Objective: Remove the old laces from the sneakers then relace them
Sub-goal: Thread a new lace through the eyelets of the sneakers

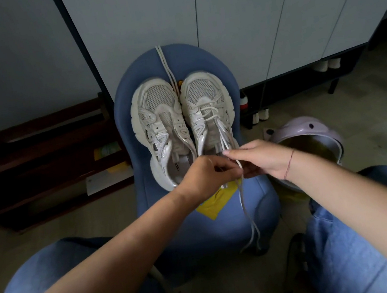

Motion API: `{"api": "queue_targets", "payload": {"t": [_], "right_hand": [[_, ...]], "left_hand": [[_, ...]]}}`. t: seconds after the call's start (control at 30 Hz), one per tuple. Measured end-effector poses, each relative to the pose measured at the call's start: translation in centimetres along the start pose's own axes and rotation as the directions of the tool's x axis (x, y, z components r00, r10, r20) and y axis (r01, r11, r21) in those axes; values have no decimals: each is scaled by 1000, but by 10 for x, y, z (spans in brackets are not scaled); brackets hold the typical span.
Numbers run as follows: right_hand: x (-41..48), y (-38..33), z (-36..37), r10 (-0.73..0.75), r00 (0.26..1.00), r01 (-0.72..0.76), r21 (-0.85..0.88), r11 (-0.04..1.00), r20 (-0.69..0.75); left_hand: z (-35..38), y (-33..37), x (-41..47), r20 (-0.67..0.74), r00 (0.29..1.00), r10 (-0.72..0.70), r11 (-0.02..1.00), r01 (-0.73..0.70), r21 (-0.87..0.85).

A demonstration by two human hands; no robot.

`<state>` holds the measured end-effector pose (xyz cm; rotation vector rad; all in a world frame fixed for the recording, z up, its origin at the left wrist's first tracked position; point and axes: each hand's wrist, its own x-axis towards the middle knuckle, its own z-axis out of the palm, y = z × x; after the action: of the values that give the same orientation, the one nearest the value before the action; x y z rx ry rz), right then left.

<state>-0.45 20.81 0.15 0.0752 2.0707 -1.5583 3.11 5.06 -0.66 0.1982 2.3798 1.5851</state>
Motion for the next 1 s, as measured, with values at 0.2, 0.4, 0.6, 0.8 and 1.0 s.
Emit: {"api": "queue_targets", "payload": {"t": [0.2, 0.4, 0.6, 0.8, 1.0], "right_hand": [[-6, -4, -15, -28, 999, 31, 201, 979, -19], [-15, -3, -32, 25, 1000, -27, 176, 984, 14], [-15, 1, -34, 52, 998, -54, 118, 992, 22], [-14, -2, -26, 7, 1000, -13, -204, 979, -31], [-6, -27, -12, -497, 826, 402, -340, 850, -267]], "left_hand": [[-1, 0, 9, -266, 953, -144, 986, 116, -116], [8, 12, 20, -164, 941, -294, 906, 220, -362], [7, 24, 23, -114, 932, -345, 810, 234, -537], [-45, 42, 14, -210, 969, -127, 906, 27, -423], [-69, 45, 4, -227, 971, 78, 973, -124, -197]]}}
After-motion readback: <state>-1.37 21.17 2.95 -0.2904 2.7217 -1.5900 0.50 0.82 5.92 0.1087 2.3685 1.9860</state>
